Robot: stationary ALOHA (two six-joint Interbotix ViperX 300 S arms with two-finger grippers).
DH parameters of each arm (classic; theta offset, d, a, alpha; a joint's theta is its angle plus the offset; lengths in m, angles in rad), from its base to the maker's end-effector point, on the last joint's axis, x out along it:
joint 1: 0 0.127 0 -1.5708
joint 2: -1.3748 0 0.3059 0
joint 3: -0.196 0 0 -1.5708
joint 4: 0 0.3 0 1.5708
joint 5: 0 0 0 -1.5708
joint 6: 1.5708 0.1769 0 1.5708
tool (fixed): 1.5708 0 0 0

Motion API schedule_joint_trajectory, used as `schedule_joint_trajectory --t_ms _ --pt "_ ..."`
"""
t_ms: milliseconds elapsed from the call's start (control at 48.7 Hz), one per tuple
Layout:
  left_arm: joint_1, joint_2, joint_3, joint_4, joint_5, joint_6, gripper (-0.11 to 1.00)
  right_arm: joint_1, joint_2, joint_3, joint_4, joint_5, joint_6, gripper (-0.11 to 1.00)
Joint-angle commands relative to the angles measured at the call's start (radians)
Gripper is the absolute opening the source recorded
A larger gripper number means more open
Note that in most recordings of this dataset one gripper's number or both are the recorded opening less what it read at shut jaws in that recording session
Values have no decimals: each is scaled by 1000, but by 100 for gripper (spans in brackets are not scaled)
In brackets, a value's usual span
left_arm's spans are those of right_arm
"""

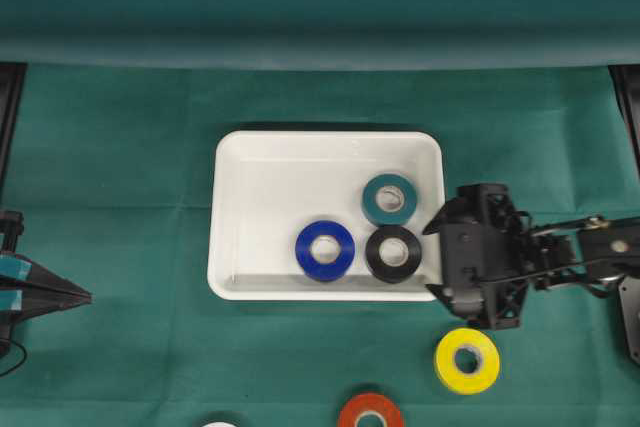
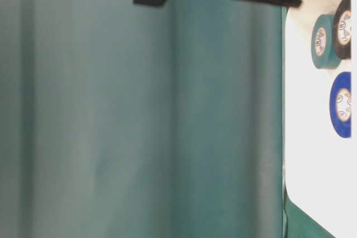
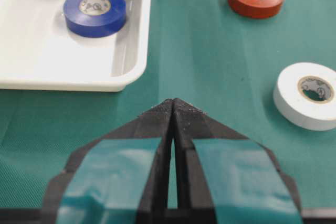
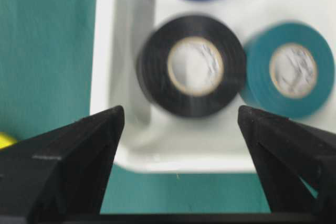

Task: Put the tape into the white case with the right arm.
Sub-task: 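Lift the black roll and lower it into the white tray, then open the right gripper and withdraw it toward the red roll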

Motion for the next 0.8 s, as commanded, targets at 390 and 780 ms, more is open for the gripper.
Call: schedule_joint_trajectory --t_ms 390,780 --pt "-2 8 -11 -2 -8 0 0 0 -502 296 15 32 120 65" --pt "-2 8 -11 -2 -9 0 0 3 -614 371 15 31 169 65"
